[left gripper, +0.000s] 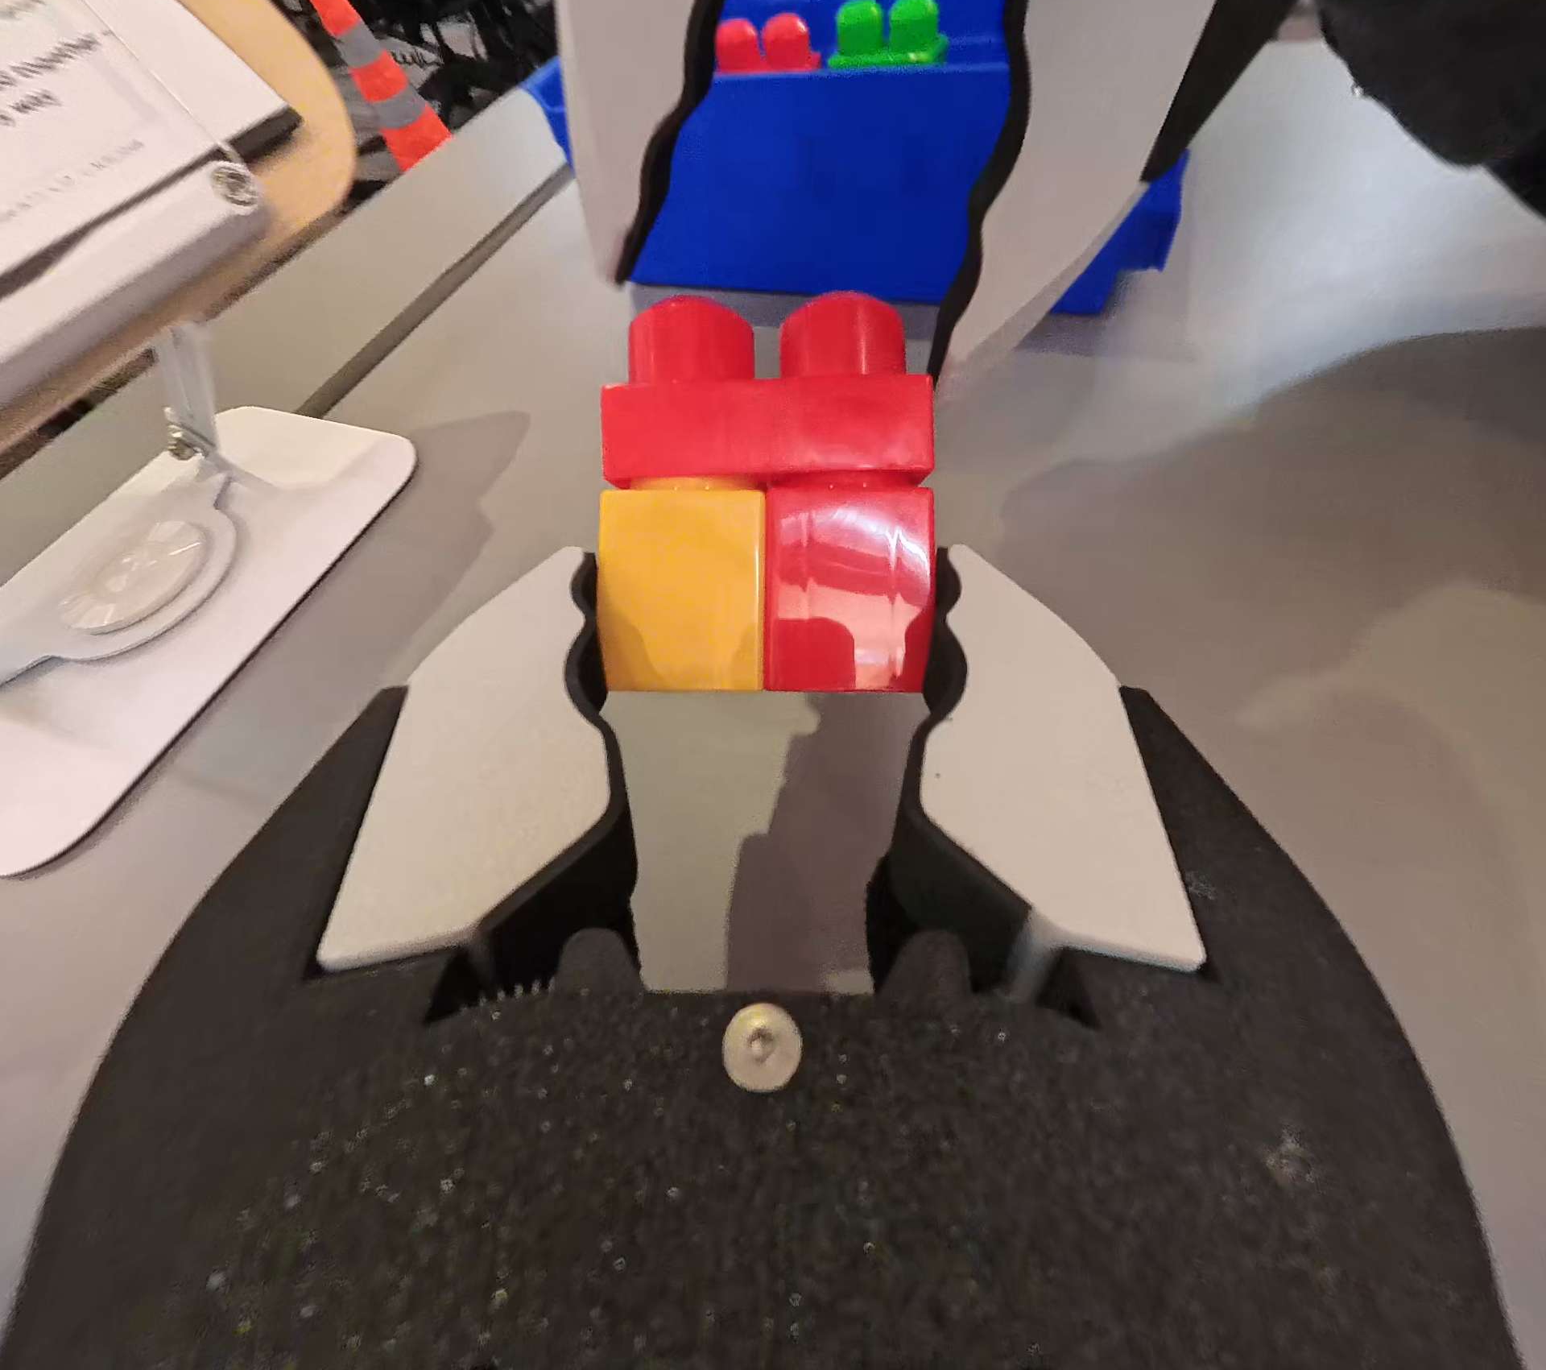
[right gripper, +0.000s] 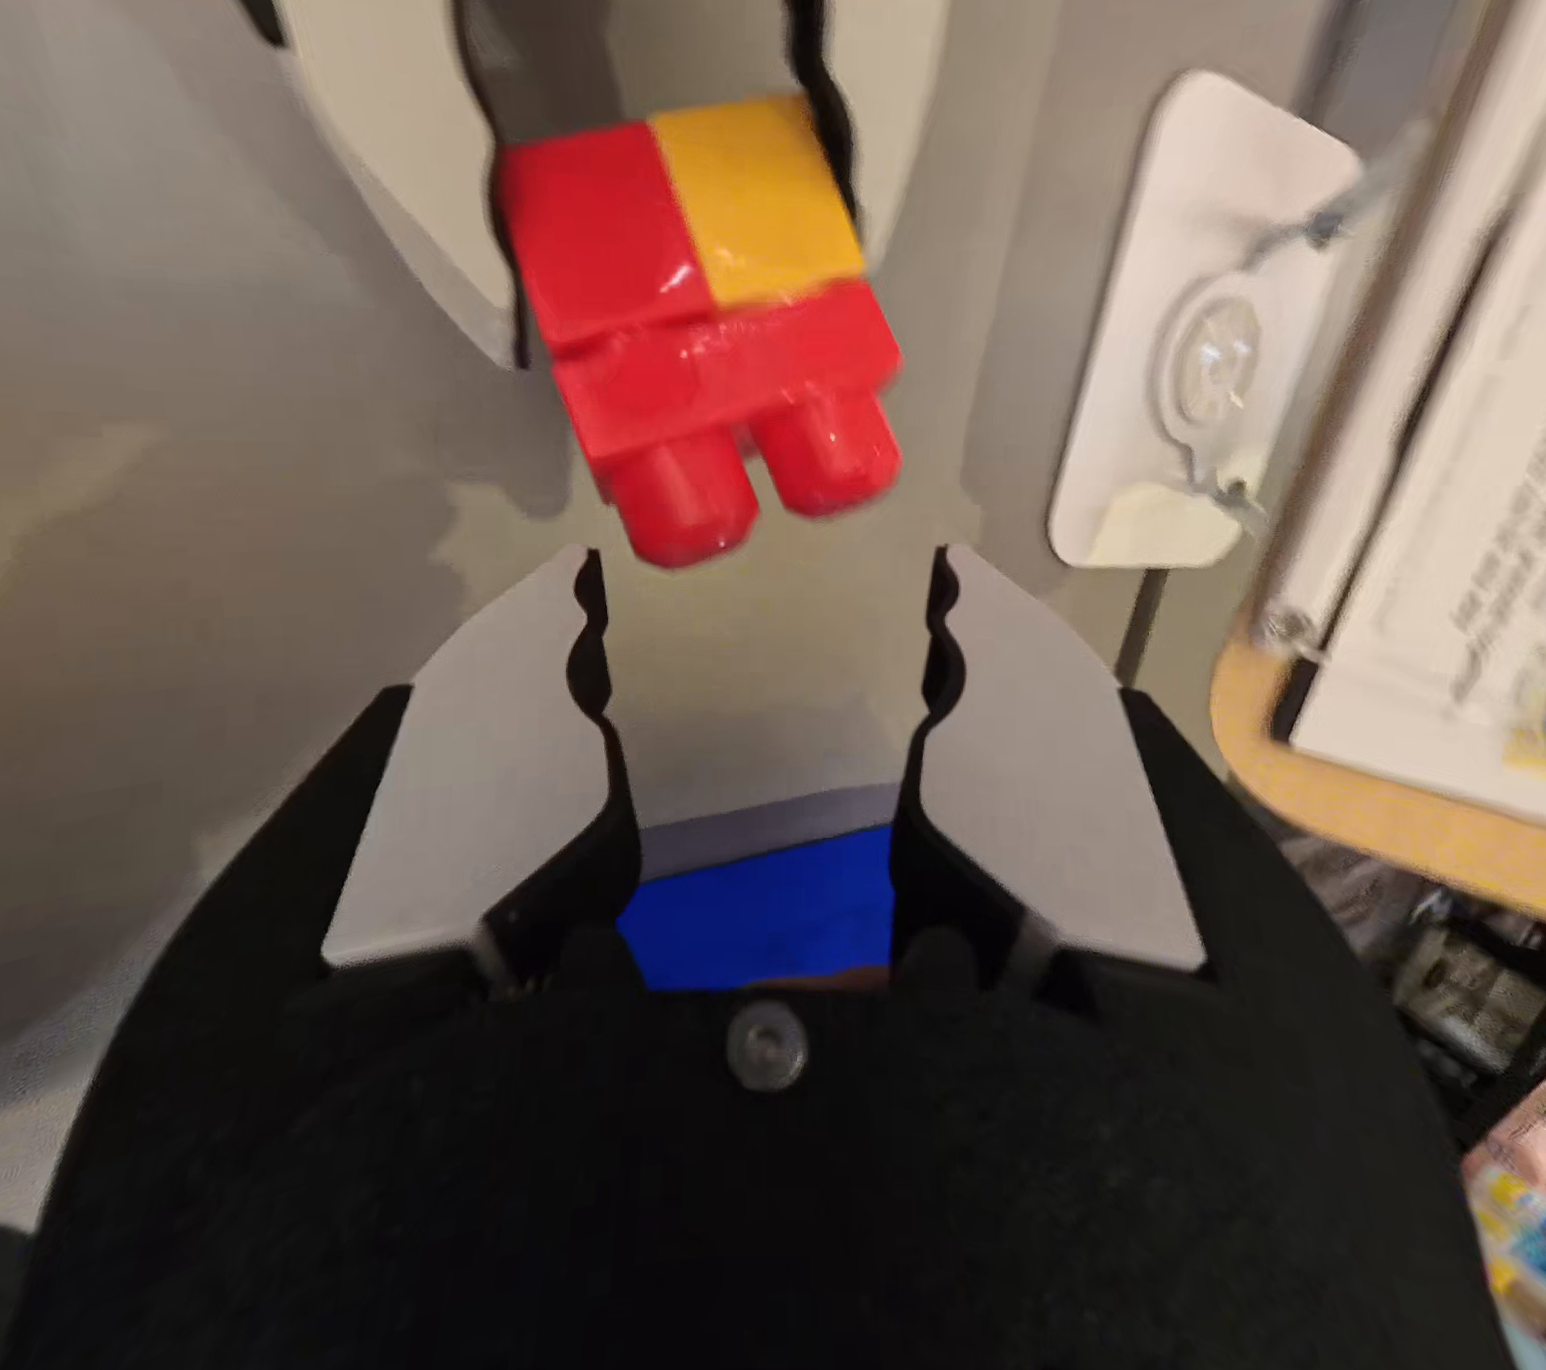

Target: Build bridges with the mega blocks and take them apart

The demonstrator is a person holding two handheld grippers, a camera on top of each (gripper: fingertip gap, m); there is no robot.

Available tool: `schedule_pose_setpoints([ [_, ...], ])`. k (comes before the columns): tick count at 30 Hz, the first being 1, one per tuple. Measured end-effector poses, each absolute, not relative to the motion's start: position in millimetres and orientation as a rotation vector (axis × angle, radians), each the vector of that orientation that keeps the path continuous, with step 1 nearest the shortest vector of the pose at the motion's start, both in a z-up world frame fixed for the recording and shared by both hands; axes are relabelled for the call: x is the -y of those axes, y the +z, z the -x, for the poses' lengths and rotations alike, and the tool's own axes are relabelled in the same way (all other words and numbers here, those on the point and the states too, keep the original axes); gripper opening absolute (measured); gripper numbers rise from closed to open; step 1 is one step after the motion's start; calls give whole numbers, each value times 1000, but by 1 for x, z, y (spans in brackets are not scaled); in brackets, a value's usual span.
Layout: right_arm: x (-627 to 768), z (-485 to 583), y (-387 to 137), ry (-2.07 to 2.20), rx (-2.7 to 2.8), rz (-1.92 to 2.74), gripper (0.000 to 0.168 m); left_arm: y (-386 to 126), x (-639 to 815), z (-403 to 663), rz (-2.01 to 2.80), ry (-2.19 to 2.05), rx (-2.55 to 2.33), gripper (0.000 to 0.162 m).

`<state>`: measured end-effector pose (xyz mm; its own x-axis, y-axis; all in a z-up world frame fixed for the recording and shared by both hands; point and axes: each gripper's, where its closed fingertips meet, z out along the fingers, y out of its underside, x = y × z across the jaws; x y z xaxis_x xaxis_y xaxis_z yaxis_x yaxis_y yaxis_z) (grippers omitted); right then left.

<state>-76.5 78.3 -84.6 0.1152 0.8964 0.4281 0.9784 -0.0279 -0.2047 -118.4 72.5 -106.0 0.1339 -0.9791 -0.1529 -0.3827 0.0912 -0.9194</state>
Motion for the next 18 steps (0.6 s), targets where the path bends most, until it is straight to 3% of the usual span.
schedule_pose_setpoints([
  [3,-87,66,-60,-145,1513,1997,72,-88,-88,130,1447,-799,-1265,74],
  [8,-89,78,-40,460,863,1973,69,-75,-108,145,1422,-669,-1133,74],
  [9,-89,79,-42,613,728,1981,60,-76,-107,145,1408,-635,-1149,74],
  [13,-87,87,-58,1292,352,2001,62,-84,-99,140,1344,-497,-1261,74],
  [16,-89,87,-78,1453,303,2028,60,-94,-87,132,1285,-396,-1362,74],
  [18,-81,96,-82,1631,324,2002,67,-99,-77,127,1248,-378,-1409,74],
])
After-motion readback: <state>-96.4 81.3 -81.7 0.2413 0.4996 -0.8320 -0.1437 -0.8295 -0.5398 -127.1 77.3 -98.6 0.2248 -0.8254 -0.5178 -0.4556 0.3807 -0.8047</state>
